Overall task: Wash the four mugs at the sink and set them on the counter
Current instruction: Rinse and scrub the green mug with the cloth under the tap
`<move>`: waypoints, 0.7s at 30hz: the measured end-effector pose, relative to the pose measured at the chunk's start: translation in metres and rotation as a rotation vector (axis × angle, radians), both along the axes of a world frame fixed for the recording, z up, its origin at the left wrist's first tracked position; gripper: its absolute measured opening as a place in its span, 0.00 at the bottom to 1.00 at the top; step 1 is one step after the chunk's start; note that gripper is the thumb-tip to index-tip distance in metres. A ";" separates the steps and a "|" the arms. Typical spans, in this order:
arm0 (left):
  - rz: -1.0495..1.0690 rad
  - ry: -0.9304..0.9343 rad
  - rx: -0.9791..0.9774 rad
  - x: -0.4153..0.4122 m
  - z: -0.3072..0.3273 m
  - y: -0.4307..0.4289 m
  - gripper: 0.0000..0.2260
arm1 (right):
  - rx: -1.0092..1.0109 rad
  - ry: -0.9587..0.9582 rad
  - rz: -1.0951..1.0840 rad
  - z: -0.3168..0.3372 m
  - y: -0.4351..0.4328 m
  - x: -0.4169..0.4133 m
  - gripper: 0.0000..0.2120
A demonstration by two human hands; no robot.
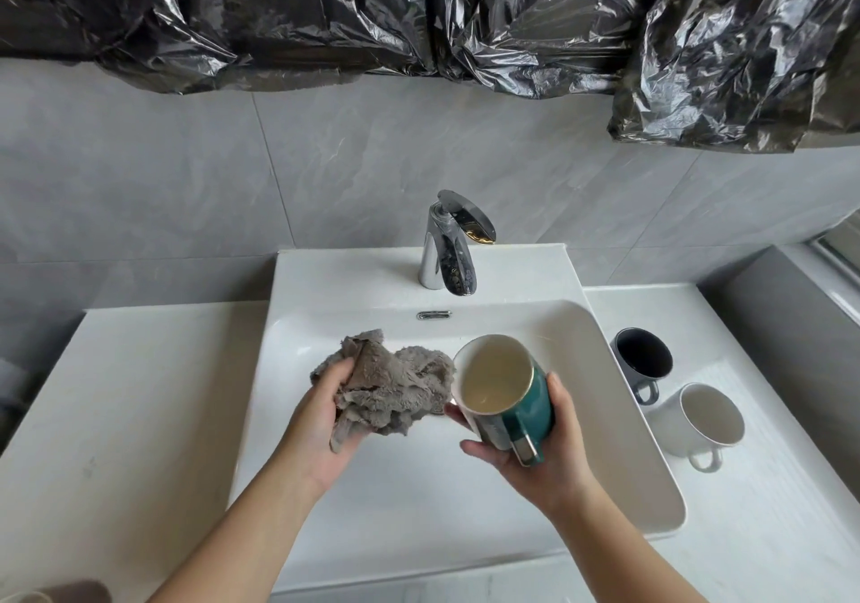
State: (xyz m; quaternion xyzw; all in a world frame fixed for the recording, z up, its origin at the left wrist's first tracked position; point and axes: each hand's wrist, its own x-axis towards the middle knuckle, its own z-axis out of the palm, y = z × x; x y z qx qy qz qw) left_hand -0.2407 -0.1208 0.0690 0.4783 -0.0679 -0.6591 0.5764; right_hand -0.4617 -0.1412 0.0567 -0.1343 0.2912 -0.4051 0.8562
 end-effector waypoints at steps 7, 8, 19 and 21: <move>0.115 -0.226 -0.051 -0.015 0.009 0.004 0.05 | 0.067 -0.042 0.038 0.000 -0.003 0.010 0.50; 0.094 -0.243 -0.106 -0.020 0.011 0.005 0.07 | 0.083 -0.030 0.034 0.000 -0.003 0.011 0.51; -0.278 -0.412 -0.450 -0.030 0.013 0.008 0.27 | 0.088 -0.238 0.229 -0.013 -0.008 0.022 0.37; -0.392 -0.489 -0.553 -0.023 0.013 0.009 0.31 | 0.087 -0.386 0.325 -0.018 -0.012 0.020 0.31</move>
